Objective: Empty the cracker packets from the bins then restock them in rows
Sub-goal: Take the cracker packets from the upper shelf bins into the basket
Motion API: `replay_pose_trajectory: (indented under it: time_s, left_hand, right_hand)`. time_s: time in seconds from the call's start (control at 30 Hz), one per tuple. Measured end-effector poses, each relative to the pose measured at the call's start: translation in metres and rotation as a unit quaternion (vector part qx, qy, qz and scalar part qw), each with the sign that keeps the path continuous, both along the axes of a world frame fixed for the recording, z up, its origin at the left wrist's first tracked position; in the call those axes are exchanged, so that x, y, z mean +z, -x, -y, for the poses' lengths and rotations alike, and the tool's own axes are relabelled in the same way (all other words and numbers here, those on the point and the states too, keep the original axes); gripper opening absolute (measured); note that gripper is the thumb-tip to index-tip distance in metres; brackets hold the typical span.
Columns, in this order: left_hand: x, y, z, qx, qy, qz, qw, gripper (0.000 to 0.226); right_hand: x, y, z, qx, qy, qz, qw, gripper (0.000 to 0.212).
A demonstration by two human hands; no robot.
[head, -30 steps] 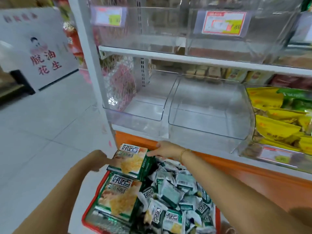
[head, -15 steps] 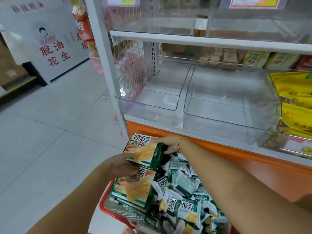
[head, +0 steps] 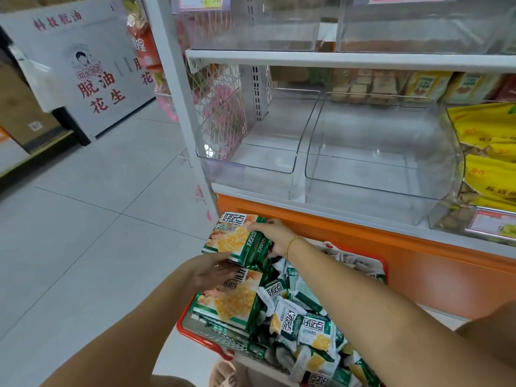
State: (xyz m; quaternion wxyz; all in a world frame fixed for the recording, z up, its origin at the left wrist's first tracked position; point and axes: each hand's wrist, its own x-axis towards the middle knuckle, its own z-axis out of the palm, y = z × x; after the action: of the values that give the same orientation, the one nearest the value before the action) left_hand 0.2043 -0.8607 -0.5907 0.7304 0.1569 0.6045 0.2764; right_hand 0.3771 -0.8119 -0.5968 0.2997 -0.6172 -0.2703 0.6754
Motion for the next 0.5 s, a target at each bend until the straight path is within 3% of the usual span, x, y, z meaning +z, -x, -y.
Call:
replay_pose_trajectory:
  time_s: [0.07,0.2,0.27,0.37,0.5]
  left_hand:
    - [0.005,-0.003,0.007,0.008,-0.012,0.014,1.0,0.03]
    - [0.016,0.001,0.016,0.07,-0.039,0.045,0.996,0.057]
    - [0.026,0.004,0.021,0.098,-0.049,0.064,0.992,0.057]
    - [0.044,0.003,0.027,0.101,-0.075,0.094,0.988,0.065]
    - [0.077,-0.012,0.035,0.071,-0.17,0.121,0.975,0.039]
  right_hand:
    - [0.004,0.001,0.007,-0.035,-0.033,-0.023,0.999,0.065]
    - [0.016,0.002,0.02,-0.048,-0.085,-0.062,0.993,0.061]
    - [0.021,0.001,0.024,-0.062,-0.102,-0.084,0.989,0.062]
    - [0.033,-0.006,0.03,-0.109,-0.107,-0.19,0.97,0.055]
    - [0.064,-0.023,0.043,-0.087,-0.108,-0.283,0.949,0.054]
